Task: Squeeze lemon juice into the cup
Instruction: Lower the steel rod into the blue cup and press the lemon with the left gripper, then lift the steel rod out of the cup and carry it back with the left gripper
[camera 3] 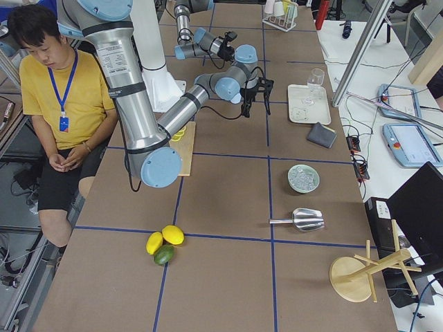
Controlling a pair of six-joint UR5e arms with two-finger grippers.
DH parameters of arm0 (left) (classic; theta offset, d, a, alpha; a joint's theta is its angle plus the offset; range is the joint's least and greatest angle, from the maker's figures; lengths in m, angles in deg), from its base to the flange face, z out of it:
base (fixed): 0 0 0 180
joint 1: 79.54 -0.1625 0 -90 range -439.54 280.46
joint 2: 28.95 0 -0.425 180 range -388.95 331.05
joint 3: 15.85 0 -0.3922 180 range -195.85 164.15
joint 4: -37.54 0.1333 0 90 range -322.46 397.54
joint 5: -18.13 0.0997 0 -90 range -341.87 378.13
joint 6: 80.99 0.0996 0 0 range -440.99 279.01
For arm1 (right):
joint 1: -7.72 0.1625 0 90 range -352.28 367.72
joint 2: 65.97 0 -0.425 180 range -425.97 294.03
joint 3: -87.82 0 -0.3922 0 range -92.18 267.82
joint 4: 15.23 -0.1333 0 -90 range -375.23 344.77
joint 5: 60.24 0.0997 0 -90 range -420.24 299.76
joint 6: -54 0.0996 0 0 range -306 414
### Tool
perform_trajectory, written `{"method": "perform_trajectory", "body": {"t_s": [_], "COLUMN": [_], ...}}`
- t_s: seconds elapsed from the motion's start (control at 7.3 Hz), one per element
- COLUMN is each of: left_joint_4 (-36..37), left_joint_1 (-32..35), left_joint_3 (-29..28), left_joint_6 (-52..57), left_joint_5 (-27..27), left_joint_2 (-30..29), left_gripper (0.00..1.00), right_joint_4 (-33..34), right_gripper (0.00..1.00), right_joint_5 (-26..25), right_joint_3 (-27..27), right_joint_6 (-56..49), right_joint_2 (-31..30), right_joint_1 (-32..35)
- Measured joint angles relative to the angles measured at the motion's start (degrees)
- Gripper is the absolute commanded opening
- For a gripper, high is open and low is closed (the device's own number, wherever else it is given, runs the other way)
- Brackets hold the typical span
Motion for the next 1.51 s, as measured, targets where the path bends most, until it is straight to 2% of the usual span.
{"method": "perform_trajectory", "body": {"t_s": [0.41, 1.1, 1.51], "left_joint_4": [0.0, 0.0, 0.5], "left_joint_1": [-1.6, -2.1, -1.7], "left_joint_3": [-2.1, -2.1, 4.7], "left_joint_6": [0.0, 0.1, 8.9], "left_joint_5": [0.0, 0.0, -0.6], "left_joint_2": [-0.3, -0.6, -2.2], "left_gripper": [0.0, 0.0, 0.0], "right_joint_4": [0.0, 0.0, 0.0], "right_gripper": [1.0, 1.0, 1.0], "right_joint_5": [0.0, -0.1, -0.1], "right_joint_3": [0.0, 0.0, 0.0], "right_joint_6": [0.0, 0.0, 0.0], "right_joint_2": [0.1, 0.1, 0.2], "right_joint_1": [0.0, 0.0, 0.0]}}
